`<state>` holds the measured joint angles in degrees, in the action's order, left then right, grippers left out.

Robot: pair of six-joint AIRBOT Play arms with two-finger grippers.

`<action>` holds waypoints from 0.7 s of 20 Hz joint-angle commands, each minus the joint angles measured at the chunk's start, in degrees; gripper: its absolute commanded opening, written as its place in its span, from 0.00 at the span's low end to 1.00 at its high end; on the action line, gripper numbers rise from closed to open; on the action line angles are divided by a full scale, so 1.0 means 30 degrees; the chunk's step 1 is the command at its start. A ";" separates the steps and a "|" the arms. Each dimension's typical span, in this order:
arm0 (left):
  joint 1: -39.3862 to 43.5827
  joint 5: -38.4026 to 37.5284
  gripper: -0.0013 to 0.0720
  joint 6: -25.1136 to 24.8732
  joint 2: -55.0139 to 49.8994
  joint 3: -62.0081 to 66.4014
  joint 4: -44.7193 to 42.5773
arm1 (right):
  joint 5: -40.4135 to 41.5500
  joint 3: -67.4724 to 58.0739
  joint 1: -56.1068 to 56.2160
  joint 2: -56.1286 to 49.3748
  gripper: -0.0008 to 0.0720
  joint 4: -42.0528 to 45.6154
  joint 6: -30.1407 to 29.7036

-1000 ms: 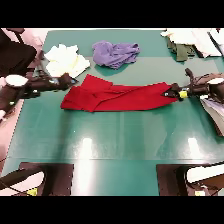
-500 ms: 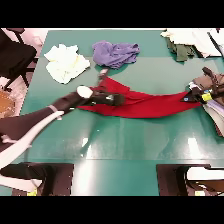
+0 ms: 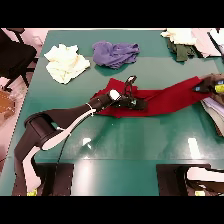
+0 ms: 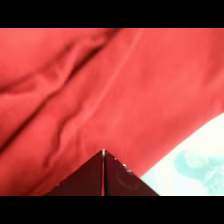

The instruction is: Fold the shirts.

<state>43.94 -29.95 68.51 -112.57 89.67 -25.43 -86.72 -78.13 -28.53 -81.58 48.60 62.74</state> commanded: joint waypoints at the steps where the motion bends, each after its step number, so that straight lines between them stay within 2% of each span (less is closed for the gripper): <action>1: 0.0124 0.0109 0.05 0.0197 -0.0750 0.0670 0.0197 | -0.0532 -0.2004 0.2055 0.0051 0.04 -0.0852 0.0816; 7: -0.0240 0.0619 0.05 0.0364 -0.0743 0.1800 0.0153 | 0.0554 -0.3818 0.8102 0.0051 0.04 -0.0823 0.2572; 10: -0.1647 -0.0918 0.05 0.0758 -0.0627 0.3599 -0.0750 | 0.2069 -0.3847 1.0877 -0.0007 0.04 -0.0816 0.3169; 11: -0.2463 -0.2244 0.05 0.2477 -0.0342 0.4109 -0.2849 | 0.2579 -0.3847 1.1664 -0.0080 0.04 -0.0801 0.3293; 12: -0.3446 -0.4211 0.05 0.5814 0.0146 0.4524 -0.6659 | 0.3133 -0.3847 1.2429 -0.0248 0.04 -0.0845 0.3512; 13: -0.4590 -0.7045 0.05 0.9355 0.1042 0.4670 -1.1621 | 0.3585 -0.3847 1.3121 -0.0495 0.04 -0.0852 0.3752; 14: -0.5617 -1.0040 0.05 1.1606 0.2157 0.4648 -1.6626 | 0.3920 -0.3847 1.3886 -0.0823 0.04 -0.0860 0.3920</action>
<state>34.11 -40.84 83.07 -111.18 101.36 -43.40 -79.44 -89.41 6.61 -82.61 46.17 72.31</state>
